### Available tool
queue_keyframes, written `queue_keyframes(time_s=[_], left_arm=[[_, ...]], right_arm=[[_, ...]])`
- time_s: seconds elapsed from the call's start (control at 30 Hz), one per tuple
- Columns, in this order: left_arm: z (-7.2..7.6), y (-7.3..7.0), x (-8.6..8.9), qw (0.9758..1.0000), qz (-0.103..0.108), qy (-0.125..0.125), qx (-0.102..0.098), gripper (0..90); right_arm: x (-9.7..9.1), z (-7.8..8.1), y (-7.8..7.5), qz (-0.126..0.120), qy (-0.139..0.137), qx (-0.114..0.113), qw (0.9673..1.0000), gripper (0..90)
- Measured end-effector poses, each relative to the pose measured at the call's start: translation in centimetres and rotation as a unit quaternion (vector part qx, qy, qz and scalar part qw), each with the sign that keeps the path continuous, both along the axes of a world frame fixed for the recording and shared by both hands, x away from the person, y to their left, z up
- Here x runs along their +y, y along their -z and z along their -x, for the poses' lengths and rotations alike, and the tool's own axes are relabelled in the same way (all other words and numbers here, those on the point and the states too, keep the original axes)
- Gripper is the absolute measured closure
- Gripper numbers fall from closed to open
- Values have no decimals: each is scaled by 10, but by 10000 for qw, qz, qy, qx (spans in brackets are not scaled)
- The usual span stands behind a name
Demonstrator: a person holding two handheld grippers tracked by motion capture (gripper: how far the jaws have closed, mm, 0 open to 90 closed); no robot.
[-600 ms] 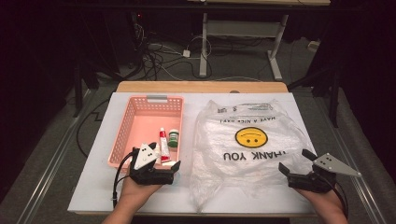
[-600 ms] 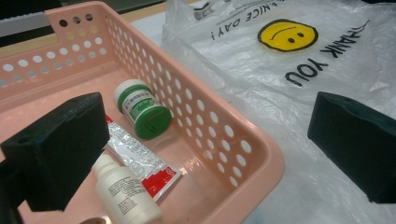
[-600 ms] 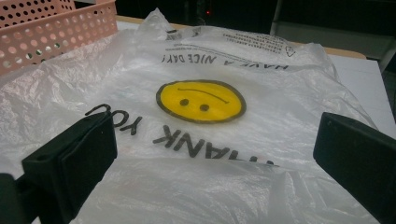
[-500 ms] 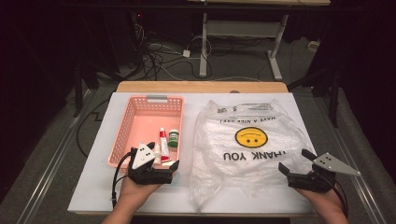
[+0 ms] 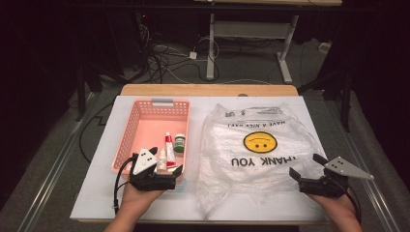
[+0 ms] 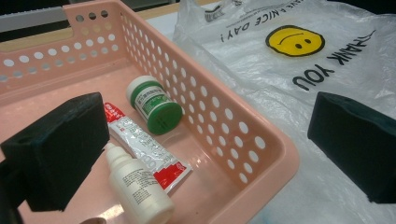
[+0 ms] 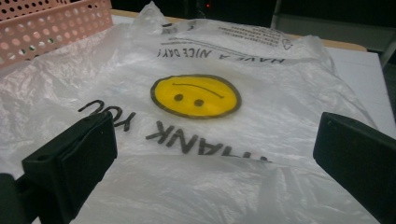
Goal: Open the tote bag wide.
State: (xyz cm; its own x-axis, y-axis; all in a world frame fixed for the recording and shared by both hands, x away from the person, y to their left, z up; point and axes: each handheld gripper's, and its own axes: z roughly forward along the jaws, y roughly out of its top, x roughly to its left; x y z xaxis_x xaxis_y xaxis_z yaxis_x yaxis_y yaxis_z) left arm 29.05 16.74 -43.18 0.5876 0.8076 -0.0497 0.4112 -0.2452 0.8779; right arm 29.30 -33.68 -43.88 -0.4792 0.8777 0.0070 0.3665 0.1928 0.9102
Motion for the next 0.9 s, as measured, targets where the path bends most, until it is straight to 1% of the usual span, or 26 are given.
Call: queue_keyframes(time_s=[0.03, 0.1, 0.13, 0.17, 0.2, 0.23, 0.3, 0.33, 0.37, 0.5, 0.6, 0.63, 0.67, 0.7, 0.77, 0.83, 0.87, 0.9], left_arm=[[0, 0, 0, 10000, -4, -3, -2, 0], [0, 0, 0, 10000, -8, 3, -2, 0], [0, 0, 0, 10000, -16, 11, -3, 0], [0, 0, 0, 10000, -30, 16, -2, 0], [0, 0, -1, 10000, -46, 23, -3, 0], [0, 0, -1, 10000, -58, 34, 0, 0], [0, 0, -2, 10000, -58, 50, -2, 0], [-1, 0, -2, 10000, -53, 50, -6, 0], [-1, 0, -2, 10000, -46, 49, -11, 0], [-1, 0, -3, 10000, -45, 56, 0, 0], [-1, 0, -3, 9999, -69, 76, -6, 0], [-1, -1, -4, 9999, -68, 83, -9, 0], [-1, -1, -4, 9999, -66, 82, -16, 0], [-1, -1, -4, 9999, -65, 80, -19, 0], [-2, -1, -3, 10000, -56, 73, -23, 0], [-2, -1, -3, 10000, -54, 72, -19, 0], [-2, -1, -2, 10000, -52, 71, -18, 0], [-2, -1, -2, 10000, -49, 71, -19, 0]], right_arm=[[-5, -1, -1, 21, 48, -15, 10000, 5], [-7, 0, -2, 46, 95, -13, 9999, 9], [-12, 0, -2, 101, 201, -10, 9997, 18], [-14, 0, -2, 122, 251, -2, 9996, 22], [-14, 0, -2, 122, 251, -2, 9996, 22], [-21, -1, -1, 185, 344, 32, 9992, 29], [-28, -2, 0, 157, 438, 100, 9989, 41], [-28, -2, 0, 157, 438, 100, 9989, 41], [-35, -2, 2, 165, 535, 114, 9984, 60], [-44, -5, 8, 282, 680, 273, 9969, 87], [-48, -6, 10, 267, 739, 338, 9963, 103], [-52, -7, 11, 226, 806, 385, 9958, 125], [-52, -7, 11, 226, 806, 385, 9958, 125], [-56, -8, 12, 164, 867, 429, 9952, 150], [-58, -8, 12, 157, 885, 436, 9950, 158], [-62, -9, 13, 116, 960, 517, 9940, 181], [-65, -10, 15, 21, 1048, 623, 9925, 227], [-65, -10, 15, 21, 1048, 623, 9925, 227]])
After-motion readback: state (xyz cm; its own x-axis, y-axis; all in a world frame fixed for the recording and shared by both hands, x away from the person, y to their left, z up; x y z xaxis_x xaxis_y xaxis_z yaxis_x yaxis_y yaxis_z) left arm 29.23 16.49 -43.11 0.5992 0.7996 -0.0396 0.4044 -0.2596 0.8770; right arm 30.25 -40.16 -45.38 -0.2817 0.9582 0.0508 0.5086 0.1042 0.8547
